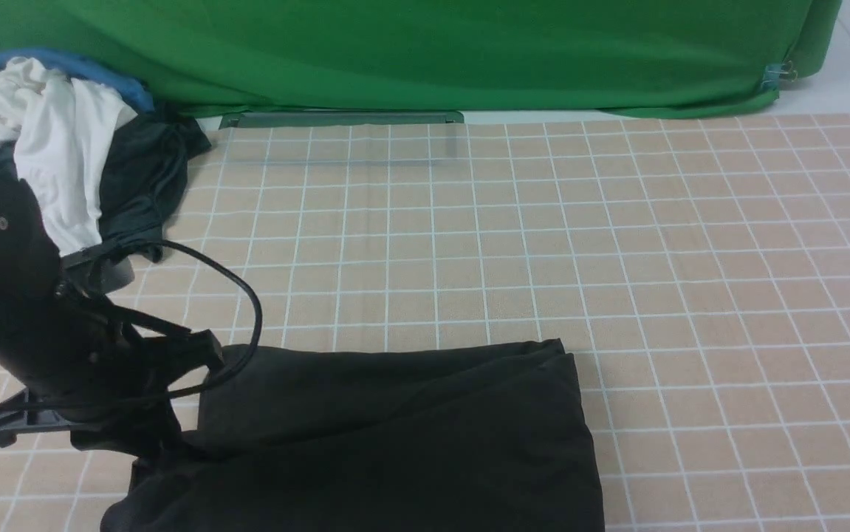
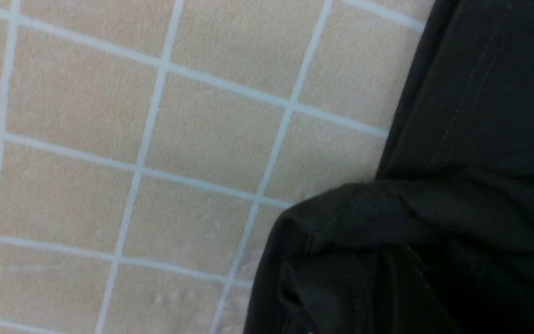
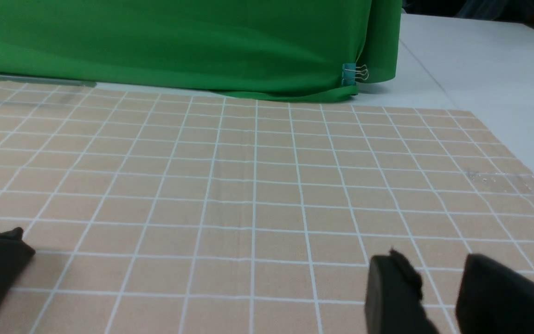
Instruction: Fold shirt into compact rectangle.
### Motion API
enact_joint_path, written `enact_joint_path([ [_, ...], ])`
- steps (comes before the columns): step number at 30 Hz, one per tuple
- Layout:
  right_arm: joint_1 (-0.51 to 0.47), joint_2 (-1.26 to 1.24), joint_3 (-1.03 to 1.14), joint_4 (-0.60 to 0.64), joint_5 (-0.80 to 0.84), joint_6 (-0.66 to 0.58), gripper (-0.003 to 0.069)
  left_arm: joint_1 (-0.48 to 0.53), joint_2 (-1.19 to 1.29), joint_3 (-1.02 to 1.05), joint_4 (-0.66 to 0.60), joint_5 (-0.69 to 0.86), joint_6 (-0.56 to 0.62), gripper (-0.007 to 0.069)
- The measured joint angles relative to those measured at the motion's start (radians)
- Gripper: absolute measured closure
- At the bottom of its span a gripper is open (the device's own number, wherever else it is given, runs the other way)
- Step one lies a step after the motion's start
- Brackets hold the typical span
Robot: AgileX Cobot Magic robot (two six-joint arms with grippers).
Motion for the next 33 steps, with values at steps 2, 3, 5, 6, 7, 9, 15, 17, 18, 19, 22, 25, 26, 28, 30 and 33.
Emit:
enact_joint_path([
  [2, 0.000, 0.000, 0.000, 0.000, 0.000, 0.000, 0.0421, -0.015, 0.000, -0.010, 0.027, -0.047, -0.033, 0.0446],
  [3, 0.000, 0.000, 0.000, 0.000, 0.000, 0.000, 0.0421, -0.019, 0.001, -0.013, 0.038, -0.084, -0.042, 0.0414],
  [5, 0.000, 0.000, 0.000, 0.000, 0.000, 0.000, 0.0421, -0.020, 0.018, -0.019, 0.040, -0.146, -0.051, 0.0330],
  [6, 0.000, 0.000, 0.000, 0.000, 0.000, 0.000, 0.0421, -0.020, 0.037, -0.020, 0.039, -0.170, -0.052, 0.0279],
  [7, 0.000, 0.000, 0.000, 0.000, 0.000, 0.000, 0.0421, -0.020, 0.049, -0.020, 0.037, -0.186, -0.048, 0.0254],
  [9, 0.000, 0.000, 0.000, 0.000, 0.000, 0.000, 0.0421, -0.020, 0.107, -0.020, 0.028, -0.240, -0.020, 0.0166],
  [15, 0.000, 0.000, 0.000, 0.000, 0.000, 0.000, 0.0421, -0.020, 0.242, -0.043, 0.024, -0.342, 0.002, 0.0069],
  [17, 0.000, 0.000, 0.000, 0.000, 0.000, 0.000, 0.0421, -0.020, 0.269, -0.054, 0.028, -0.341, 0.003, 0.0068],
  [18, 0.000, 0.000, 0.000, 0.000, 0.000, 0.000, 0.0421, -0.020, 0.285, -0.069, 0.030, -0.341, 0.004, 0.0071],
  [19, 0.000, 0.000, 0.000, 0.000, 0.000, 0.000, 0.0421, -0.020, 0.292, -0.074, 0.030, -0.334, 0.005, 0.0083],
  [22, 0.000, 0.000, 0.000, 0.000, 0.000, 0.000, 0.0421, -0.020, 0.305, -0.081, 0.026, -0.323, 0.037, 0.0153],
  [25, 0.000, 0.000, 0.000, 0.000, 0.000, 0.000, 0.0421, -0.018, 0.309, -0.082, -0.010, -0.325, 0.100, 0.0310],
  [26, 0.000, 0.000, 0.000, 0.000, 0.000, 0.000, 0.0421, -0.018, 0.310, -0.082, -0.031, -0.337, 0.121, 0.0378],
  [28, 0.000, 0.000, 0.000, 0.000, 0.000, 0.000, 0.0421, -0.018, 0.312, -0.084, -0.097, -0.356, 0.181, 0.0512],
  [30, 0.000, 0.000, 0.000, 0.000, 0.000, 0.000, 0.0421, -0.018, 0.319, -0.088, -0.146, -0.366, 0.212, 0.0578],
  [33, 0.000, 0.000, 0.000, 0.000, 0.000, 0.000, 0.0421, -0.018, 0.329, -0.107, -0.175, -0.362, 0.219, 0.0595],
])
